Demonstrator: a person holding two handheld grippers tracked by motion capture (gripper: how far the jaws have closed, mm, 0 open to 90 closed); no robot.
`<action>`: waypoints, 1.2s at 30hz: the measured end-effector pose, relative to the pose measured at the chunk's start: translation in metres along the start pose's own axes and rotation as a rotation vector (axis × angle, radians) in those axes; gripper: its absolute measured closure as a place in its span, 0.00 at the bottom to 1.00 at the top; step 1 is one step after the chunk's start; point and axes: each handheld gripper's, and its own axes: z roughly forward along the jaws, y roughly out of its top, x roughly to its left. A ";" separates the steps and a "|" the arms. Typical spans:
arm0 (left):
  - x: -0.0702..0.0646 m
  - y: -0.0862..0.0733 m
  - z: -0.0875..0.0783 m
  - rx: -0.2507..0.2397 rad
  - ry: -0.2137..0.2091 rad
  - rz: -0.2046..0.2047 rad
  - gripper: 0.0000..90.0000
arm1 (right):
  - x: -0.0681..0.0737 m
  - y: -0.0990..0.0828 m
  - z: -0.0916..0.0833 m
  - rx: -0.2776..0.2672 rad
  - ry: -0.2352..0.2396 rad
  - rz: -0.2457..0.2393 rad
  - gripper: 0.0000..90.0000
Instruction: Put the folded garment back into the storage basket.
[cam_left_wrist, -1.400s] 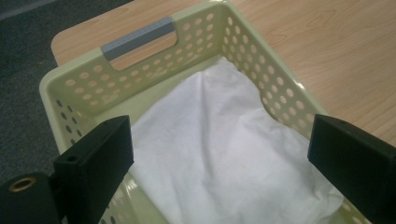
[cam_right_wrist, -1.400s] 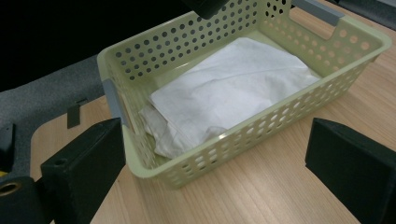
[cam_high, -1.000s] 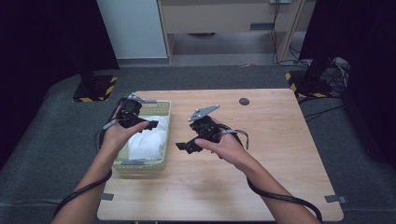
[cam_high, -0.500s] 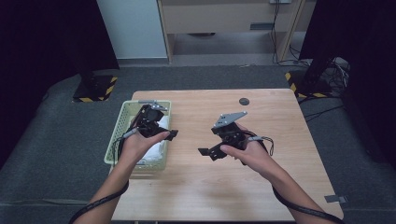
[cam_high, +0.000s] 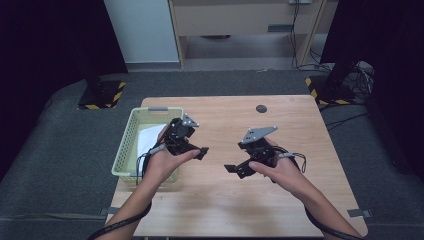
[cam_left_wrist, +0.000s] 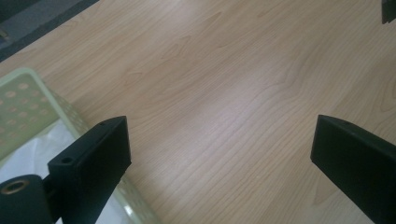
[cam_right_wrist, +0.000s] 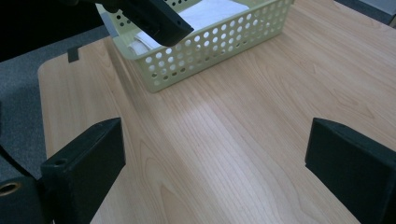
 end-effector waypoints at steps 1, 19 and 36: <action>-0.003 0.000 0.002 0.001 -0.005 0.003 0.05 | -0.001 -0.003 -0.001 0.000 -0.001 0.002 0.06; -0.040 0.001 0.041 0.035 -0.050 0.042 0.05 | -0.023 -0.060 -0.027 0.023 -0.056 0.079 0.06; -0.058 -0.013 0.074 0.069 -0.079 0.037 0.05 | -0.033 -0.101 -0.039 0.028 -0.085 0.147 0.06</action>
